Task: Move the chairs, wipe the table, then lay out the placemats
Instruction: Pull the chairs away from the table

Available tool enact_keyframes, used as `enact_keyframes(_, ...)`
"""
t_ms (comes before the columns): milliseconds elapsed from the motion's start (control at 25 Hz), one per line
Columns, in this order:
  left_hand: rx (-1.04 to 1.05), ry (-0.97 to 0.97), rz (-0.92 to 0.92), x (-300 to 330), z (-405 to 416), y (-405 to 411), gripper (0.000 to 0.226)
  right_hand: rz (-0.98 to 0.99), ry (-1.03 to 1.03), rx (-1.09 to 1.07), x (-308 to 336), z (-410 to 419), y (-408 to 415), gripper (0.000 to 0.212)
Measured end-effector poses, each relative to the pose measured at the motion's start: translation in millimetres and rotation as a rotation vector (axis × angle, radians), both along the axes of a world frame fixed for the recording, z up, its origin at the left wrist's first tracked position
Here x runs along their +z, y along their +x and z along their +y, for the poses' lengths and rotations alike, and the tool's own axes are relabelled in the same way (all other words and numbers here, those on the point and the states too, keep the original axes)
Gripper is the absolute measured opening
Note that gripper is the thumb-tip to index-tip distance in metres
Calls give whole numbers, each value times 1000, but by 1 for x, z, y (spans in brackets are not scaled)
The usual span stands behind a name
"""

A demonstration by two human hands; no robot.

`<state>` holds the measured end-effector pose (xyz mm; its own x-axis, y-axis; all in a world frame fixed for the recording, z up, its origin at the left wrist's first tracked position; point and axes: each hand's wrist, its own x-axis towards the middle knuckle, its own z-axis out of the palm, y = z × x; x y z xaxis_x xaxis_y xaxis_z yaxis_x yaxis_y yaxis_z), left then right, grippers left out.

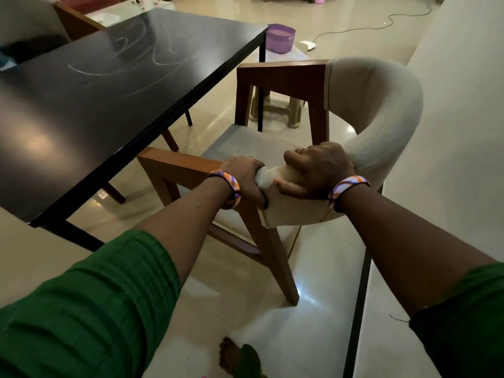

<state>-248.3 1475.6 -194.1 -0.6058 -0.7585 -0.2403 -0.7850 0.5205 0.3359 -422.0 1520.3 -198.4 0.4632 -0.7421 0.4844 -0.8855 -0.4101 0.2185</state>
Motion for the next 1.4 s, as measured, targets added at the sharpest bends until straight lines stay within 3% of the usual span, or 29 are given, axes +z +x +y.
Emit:
enact_keyframes(320, 20, -28, 10, -5, -7, -10, 61, -28, 11, -118, -7, -12, -9, 90)
enact_keyframes(600, 54, 18, 30, -7, 4, 2, 58, -21, 60, -113, -11, -3, 0, 88)
enact_keyframes(760, 58, 55, 25, -7, -9, 3, 58, -11, 67, -168, -7, -8, 5, 75)
enact_keyframes(1160, 62, 68, 50, -10, -57, -5, 56, -19, 159, -231, 0, -44, 5, 85)
enact_keyframes(1400, 56, 95, 79, -11, -68, -12, 54, -24, 204, -243, 2, -51, -1, 81)
